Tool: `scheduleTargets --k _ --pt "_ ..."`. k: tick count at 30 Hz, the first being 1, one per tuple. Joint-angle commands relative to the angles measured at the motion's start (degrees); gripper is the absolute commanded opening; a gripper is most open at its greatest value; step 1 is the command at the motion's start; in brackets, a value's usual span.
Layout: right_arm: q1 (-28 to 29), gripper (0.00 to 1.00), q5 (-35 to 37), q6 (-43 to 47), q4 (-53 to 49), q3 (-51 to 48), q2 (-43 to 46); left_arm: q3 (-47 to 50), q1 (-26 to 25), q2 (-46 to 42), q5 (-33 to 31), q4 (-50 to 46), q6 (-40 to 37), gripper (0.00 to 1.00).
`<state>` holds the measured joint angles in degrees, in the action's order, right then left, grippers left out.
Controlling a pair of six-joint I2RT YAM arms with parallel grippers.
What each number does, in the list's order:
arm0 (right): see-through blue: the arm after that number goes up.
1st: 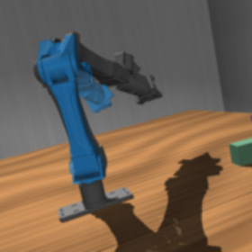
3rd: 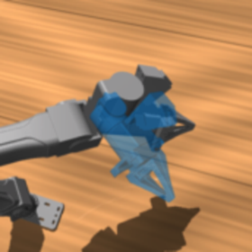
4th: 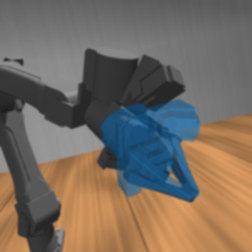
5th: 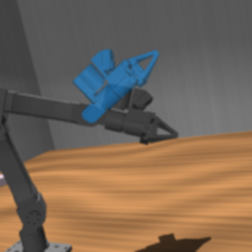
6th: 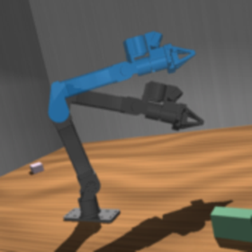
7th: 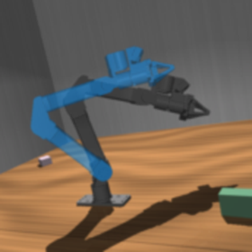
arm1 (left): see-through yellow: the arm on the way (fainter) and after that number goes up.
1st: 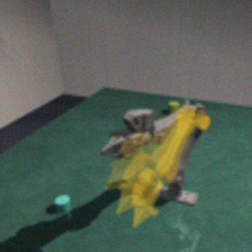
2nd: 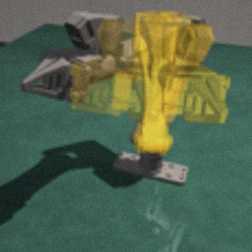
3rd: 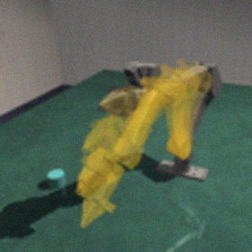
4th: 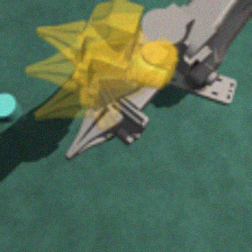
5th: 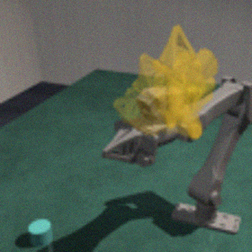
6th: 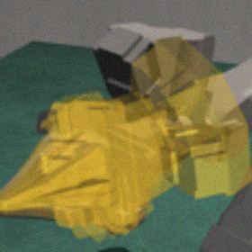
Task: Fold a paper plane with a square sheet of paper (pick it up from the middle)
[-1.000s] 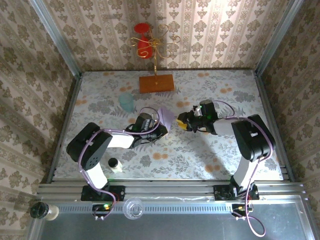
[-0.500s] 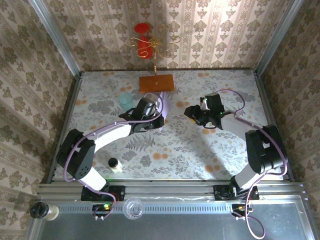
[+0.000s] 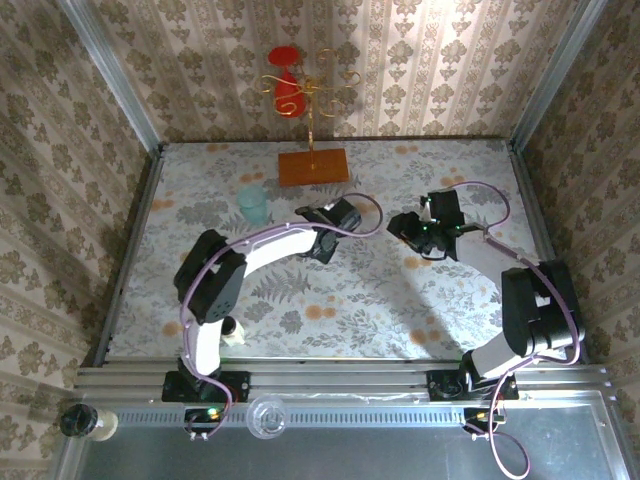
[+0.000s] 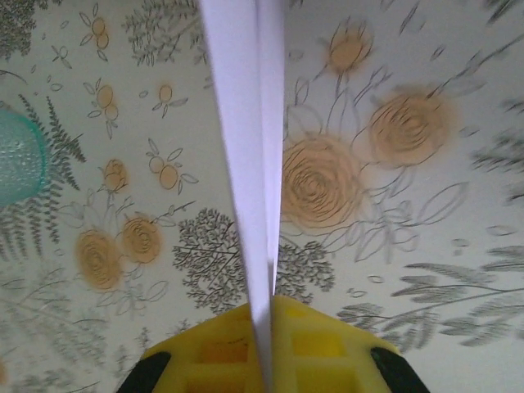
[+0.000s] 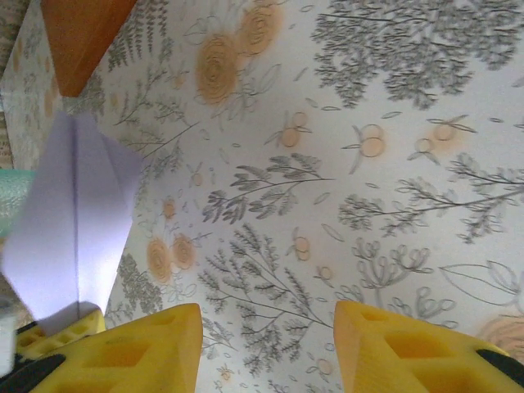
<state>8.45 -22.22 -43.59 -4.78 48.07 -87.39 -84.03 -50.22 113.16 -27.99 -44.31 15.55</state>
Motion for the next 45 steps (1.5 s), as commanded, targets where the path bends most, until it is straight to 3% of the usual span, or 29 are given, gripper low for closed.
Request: scheduleTargets --k 1,6,11,19,26,32,38,45 --pt "-1.4 0.48 0.9 0.6 -1.0 -1.3 2.0 -2.9 -1.1 2.1 -8.7 -6.3 -3.6 0.06" --pt "-2.8 0.48 0.5 0.6 -0.9 -2.3 2.3 -4.1 -3.0 5.7 -11.8 -7.6 -4.0 0.07" --pt "-3.5 0.48 0.2 0.4 -0.8 -2.8 1.9 -3.2 -3.7 6.3 -7.6 -6.0 -4.4 0.14" --pt "-3.9 0.48 -0.8 -0.4 0.2 -3.1 1.5 1.1 -3.6 -0.2 5.6 0.0 -2.8 0.46" --pt "-3.9 0.48 -1.3 -0.7 0.6 -3.0 1.2 3.7 -2.3 -6.3 14.1 2.7 0.0 0.61" --pt "-3.7 0.49 -2.0 -0.1 1.9 -3.4 1.3 7.0 2.0 -12.2 20.3 7.4 5.9 0.61" --pt "-1.9 0.52 -1.7 1.9 3.1 -3.2 2.5 11.8 8.2 -11.5 32.8 17.7 18.5 0.5" --pt "0.1 0.52 -2.4 1.3 2.8 -1.5 0.8 10.0 11.6 -5.6 34.9 21.0 25.2 0.39"
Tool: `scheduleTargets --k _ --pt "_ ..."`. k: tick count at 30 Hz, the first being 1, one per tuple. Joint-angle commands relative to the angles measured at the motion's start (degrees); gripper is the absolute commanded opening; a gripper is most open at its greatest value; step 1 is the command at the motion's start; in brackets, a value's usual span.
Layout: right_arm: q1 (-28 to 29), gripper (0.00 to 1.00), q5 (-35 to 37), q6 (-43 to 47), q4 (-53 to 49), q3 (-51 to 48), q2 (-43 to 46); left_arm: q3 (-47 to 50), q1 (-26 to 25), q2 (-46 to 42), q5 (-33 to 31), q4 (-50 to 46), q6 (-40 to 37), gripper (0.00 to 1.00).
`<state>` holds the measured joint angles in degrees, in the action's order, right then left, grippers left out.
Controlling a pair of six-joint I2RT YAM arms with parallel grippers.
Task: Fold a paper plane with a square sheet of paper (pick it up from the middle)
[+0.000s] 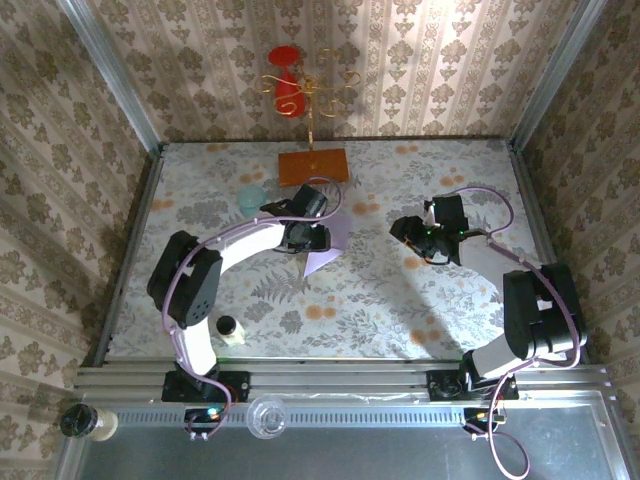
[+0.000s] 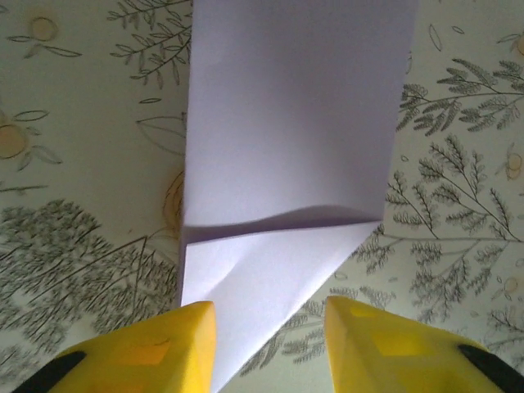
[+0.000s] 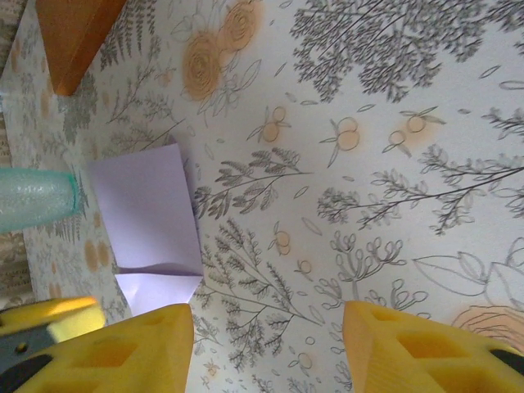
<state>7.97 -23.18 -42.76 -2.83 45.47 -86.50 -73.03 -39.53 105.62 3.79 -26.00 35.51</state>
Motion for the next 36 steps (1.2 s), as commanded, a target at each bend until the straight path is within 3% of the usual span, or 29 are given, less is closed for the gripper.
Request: scheduleTargets --k 1,11,18,28,36 --pt "0.8 0.52 -1.6 0.3 1.0 1.2 -0.4 -1.4 1.2 2.5 3.2 2.8 5.4 0.38" --pt "2.8 0.5 -2.6 0.4 -0.8 3.3 -3.7 -3.1 2.4 7.2 4.0 2.5 4.0 0.39" --pt "3.8 0.49 -3.2 0.3 -1.2 4.8 -5.7 -3.2 0.5 8.9 6.0 0.4 0.4 0.37" --pt "6.7 0.48 -2.5 -1.3 -1.4 2.8 -5.6 0.8 -4.3 4.9 5.3 -3.0 -3.2 0.35" --pt "12.2 0.44 -0.7 -5.7 -0.9 -0.9 -4.6 4.4 -3.2 4.6 6.3 1.7 0.0 0.29"
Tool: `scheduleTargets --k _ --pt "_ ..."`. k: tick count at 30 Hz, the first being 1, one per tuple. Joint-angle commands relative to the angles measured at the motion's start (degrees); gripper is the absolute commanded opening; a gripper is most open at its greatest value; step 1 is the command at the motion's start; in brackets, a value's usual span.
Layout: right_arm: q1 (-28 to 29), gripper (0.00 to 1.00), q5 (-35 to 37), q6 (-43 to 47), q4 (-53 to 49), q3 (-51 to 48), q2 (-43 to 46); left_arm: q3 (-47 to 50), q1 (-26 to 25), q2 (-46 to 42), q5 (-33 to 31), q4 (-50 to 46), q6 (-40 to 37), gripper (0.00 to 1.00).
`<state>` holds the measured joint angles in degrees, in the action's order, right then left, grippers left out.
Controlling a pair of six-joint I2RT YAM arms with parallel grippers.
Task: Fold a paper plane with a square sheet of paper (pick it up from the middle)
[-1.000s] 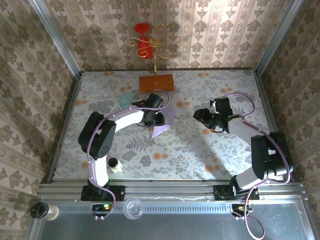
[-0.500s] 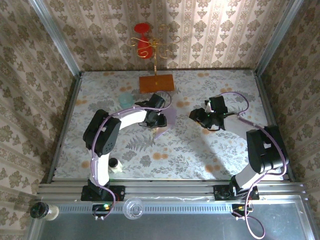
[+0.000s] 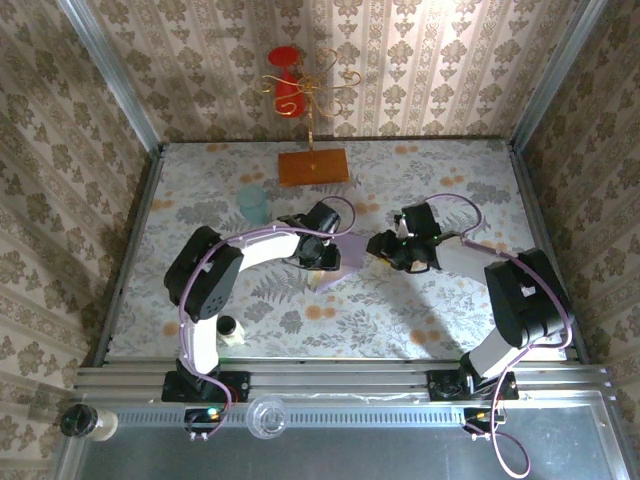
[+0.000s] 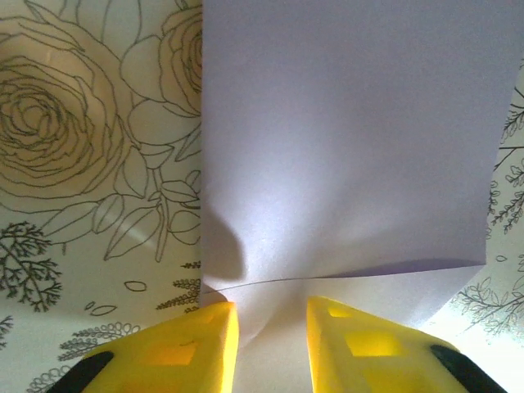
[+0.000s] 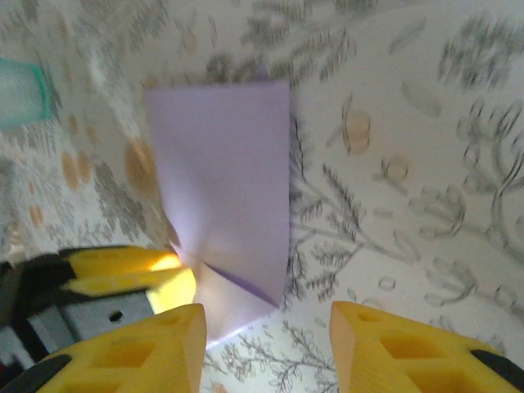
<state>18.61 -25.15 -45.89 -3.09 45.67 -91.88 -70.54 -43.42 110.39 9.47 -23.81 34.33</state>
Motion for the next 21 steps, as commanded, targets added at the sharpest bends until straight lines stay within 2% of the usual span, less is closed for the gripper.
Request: scheduleTargets --k 1,5,12,21 --pt "2.2 0.43 1.1 -3.4 -0.3 -1.4 0.6 2.4 0.9 0.1 0.8 -0.2 2.0 0.28" --pt "4.0 0.39 0.7 -8.3 3.5 -3.7 -0.6 5.5 2.4 -0.5 2.1 1.8 4.9 0.25" --pt "5.1 0.26 -4.9 -15.3 13.4 -5.2 -4.8 8.7 4.0 -0.2 5.1 5.6 5.6 0.22" --pt "5.4 0.3 -2.7 -18.2 13.4 -5.9 -4.9 11.3 4.7 -0.9 7.1 7.8 6.0 0.21"
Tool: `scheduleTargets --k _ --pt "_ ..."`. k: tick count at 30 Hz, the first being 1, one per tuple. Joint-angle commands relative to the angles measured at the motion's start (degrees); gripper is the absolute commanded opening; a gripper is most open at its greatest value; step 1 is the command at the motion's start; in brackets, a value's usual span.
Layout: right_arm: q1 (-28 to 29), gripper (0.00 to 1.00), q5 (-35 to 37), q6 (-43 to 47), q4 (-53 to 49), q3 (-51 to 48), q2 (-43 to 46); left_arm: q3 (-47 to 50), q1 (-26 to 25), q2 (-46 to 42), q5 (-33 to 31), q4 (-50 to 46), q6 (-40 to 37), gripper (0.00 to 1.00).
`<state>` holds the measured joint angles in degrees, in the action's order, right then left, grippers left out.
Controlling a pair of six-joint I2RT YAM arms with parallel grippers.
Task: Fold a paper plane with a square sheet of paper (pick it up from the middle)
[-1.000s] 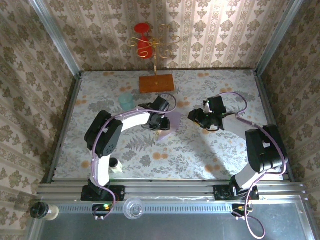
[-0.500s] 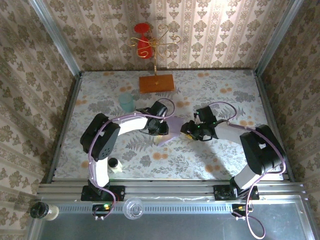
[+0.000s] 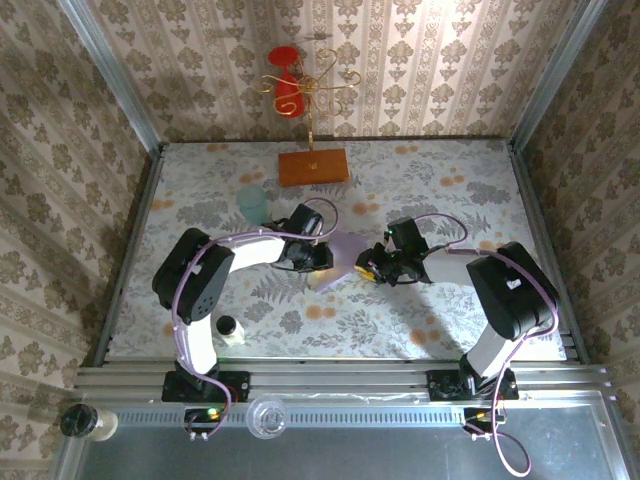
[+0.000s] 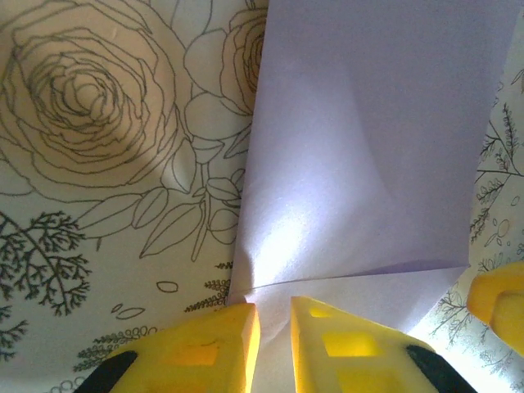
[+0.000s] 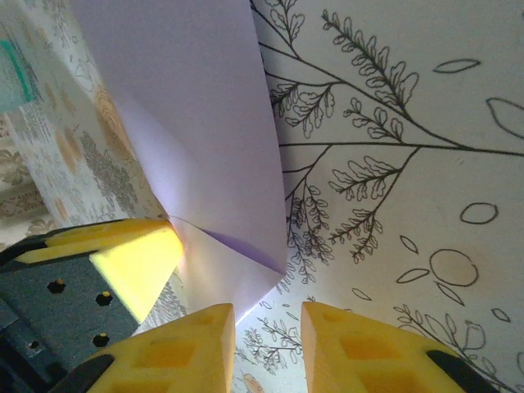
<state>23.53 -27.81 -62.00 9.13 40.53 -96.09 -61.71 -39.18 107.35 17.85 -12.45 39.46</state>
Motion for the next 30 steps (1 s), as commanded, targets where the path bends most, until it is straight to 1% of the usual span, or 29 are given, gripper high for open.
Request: scheduleTargets --k 1,8,12,19,30 --pt "0.6 0.3 -0.4 -2.3 1.7 -0.9 -1.0 2.5 0.5 2.2 -1.2 -3.7 0.9 0.21" --pt "0.6 0.3 -1.1 -3.6 5.3 -1.5 -1.9 3.4 0.6 1.8 -1.2 -3.3 2.3 0.2" --pt "0.5 0.3 -1.3 -3.3 6.5 -1.5 -3.2 3.2 0.9 2.2 -1.3 -3.5 1.8 0.19" --pt "0.5 0.25 -3.6 -4.3 11.2 -1.1 -6.2 3.3 1.6 2.0 -1.8 -4.4 1.2 0.19" --pt "0.5 0.2 -4.3 -3.9 14.9 -2.9 -5.1 2.8 2.4 2.0 -1.6 -5.1 0.8 0.19"
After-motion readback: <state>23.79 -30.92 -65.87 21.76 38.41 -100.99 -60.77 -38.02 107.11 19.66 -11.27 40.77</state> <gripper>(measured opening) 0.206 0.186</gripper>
